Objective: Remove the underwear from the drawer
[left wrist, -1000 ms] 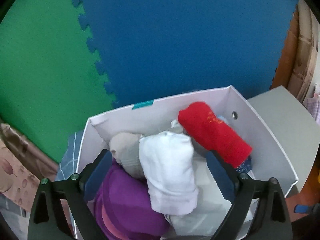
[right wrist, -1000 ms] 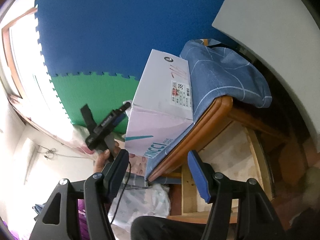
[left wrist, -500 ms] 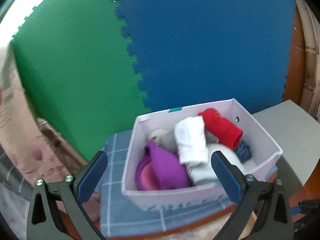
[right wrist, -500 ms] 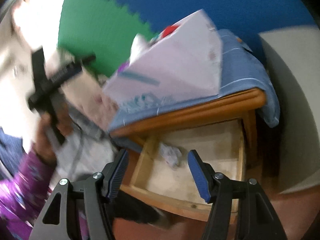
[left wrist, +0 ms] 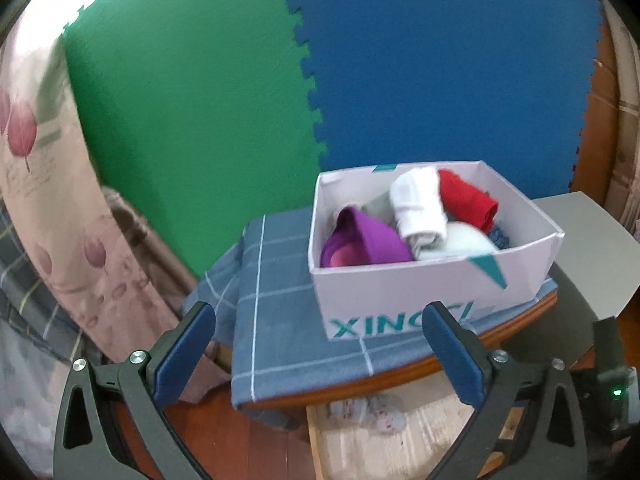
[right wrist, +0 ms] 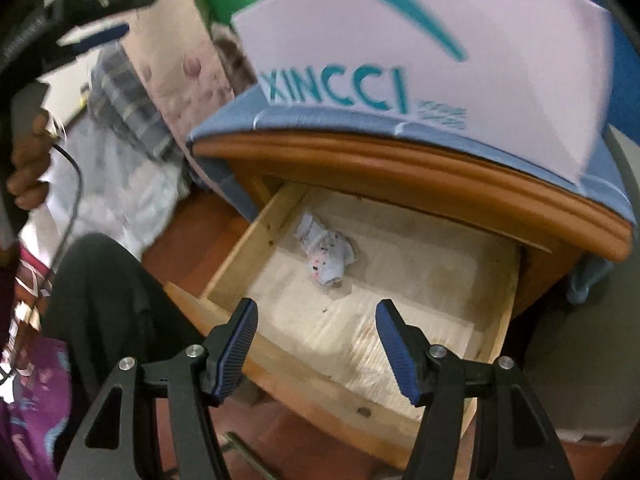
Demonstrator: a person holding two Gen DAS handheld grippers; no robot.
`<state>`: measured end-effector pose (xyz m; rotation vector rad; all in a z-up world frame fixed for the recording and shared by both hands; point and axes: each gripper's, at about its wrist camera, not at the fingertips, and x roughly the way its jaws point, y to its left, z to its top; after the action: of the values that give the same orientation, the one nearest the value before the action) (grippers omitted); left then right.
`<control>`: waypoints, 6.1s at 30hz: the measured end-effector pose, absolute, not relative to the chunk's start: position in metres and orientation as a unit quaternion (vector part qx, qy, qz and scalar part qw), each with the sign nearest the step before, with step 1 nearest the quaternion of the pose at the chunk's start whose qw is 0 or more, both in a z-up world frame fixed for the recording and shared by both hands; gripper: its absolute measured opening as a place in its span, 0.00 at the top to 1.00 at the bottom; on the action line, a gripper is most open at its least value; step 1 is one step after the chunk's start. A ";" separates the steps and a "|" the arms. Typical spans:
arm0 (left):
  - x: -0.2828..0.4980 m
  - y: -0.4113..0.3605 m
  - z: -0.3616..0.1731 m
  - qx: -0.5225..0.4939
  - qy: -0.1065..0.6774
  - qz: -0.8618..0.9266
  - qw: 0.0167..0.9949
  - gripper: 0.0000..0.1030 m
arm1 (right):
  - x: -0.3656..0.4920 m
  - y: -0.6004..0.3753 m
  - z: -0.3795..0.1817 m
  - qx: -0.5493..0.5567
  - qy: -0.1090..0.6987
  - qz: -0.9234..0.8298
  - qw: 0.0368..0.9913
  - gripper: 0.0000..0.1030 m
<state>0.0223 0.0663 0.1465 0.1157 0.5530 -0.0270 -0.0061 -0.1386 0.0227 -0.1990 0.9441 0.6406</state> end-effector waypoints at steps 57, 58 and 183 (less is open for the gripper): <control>0.040 0.204 0.014 -0.151 0.423 0.024 0.893 0.01 | 0.123 0.029 -0.168 -0.461 0.511 0.277 0.670 0.87; 0.040 0.204 0.013 -0.154 0.424 0.023 0.892 0.01 | 0.120 0.028 -0.166 -0.468 0.508 0.283 0.666 0.88; -0.007 0.054 0.051 -0.003 0.281 -0.006 0.960 0.01 | -0.052 -0.116 0.094 -0.013 0.117 0.156 0.981 0.31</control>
<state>-0.0074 0.0536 0.0508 -0.0066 0.5705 -0.0119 -0.0519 -0.1158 0.0943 -0.0255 0.2350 0.3138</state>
